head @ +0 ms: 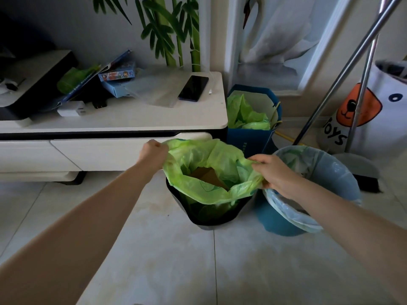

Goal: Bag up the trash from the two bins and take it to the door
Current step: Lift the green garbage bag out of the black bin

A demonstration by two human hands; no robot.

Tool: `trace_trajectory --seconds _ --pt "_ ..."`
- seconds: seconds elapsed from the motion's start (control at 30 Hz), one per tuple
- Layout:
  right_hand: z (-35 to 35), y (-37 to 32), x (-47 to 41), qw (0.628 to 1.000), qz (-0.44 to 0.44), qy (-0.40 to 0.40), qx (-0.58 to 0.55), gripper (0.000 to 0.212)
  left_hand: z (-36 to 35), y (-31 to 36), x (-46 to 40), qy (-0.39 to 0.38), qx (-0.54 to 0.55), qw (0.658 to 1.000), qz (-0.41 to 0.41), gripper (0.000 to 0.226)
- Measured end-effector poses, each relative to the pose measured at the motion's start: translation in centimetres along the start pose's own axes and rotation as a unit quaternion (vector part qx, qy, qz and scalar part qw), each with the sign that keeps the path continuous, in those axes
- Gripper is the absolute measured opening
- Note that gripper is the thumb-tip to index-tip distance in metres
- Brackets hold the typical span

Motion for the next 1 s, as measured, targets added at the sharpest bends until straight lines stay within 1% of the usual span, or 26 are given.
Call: trace_trajectory --seconds 0.07,0.17,0.27,0.33,0.37,0.4,0.43,0.47,0.5,0.57,0.63,0.7,0.83,1.0 --pt "0.6 0.7 0.8 1.000 -0.001 -0.005 0.021 0.033 0.9 -0.2 0.3 -0.003 -0.005 1.000 -0.002 0.022" --pt "1.7 1.9 1.7 0.999 -0.007 -0.008 0.046 0.032 2.1 -0.8 0.9 -0.013 -0.029 0.999 -0.006 0.017" --pt "2.9 2.9 2.3 0.999 -0.025 -0.005 0.030 0.024 3.2 -1.8 1.3 -0.013 -0.075 0.997 -0.001 0.018" --pt "3.4 3.5 2.7 0.999 -0.043 -0.007 0.018 0.018 3.8 -2.4 1.4 -0.004 -0.102 0.995 0.001 0.014" --pt "3.5 3.7 2.9 0.998 -0.055 -0.012 0.009 0.019 4.1 -2.7 1.5 0.001 -0.109 0.994 0.006 0.006" --pt "3.5 3.8 3.2 0.997 -0.068 -0.019 -0.004 0.022 4.3 -2.9 1.7 0.002 -0.107 0.994 0.017 0.008" --pt "3.5 3.8 3.4 0.996 -0.078 -0.026 -0.022 0.024 4.4 -3.2 1.8 0.000 -0.092 0.995 0.031 0.019" --pt "3.5 3.5 3.7 0.995 -0.083 -0.027 -0.042 0.026 4.2 -3.4 1.8 -0.006 -0.062 0.997 0.046 0.025" --pt "3.6 3.0 3.8 0.995 -0.082 -0.022 -0.060 0.028 4.0 -3.4 1.9 -0.010 -0.026 0.998 0.057 0.025" --pt "3.9 1.6 4.0 0.993 -0.069 0.004 -0.100 0.028 3.4 -2.5 2.0 -0.014 0.039 0.997 0.061 0.017" --pt "4.1 -0.1 4.1 0.988 -0.053 0.028 -0.141 0.022 2.7 -0.7 2.0 -0.019 0.084 0.995 0.042 0.015" --pt "4.2 -2.0 4.2 0.984 -0.042 0.052 -0.164 0.022 2.4 1.1 1.9 -0.004 0.125 0.992 0.020 0.019" --pt "4.7 -6.0 5.0 0.983 0.001 0.080 -0.164 0.020 3.0 4.4 1.9 0.028 0.175 0.984 -0.008 0.017" --pt "6.0 -10.5 7.1 0.976 0.074 0.097 -0.178 0.031 5.0 8.7 2.6 0.055 0.202 0.977 -0.050 0.018"
Point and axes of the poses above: each hand's wrist, its own x-axis away from the middle knuckle, its own z-axis out of the back of the hand, y = z × x, the point moved 8 cm from there along -x, towards the middle knuckle, and after that the axes turned 9 degrees about -z, right-handed, at the moved point
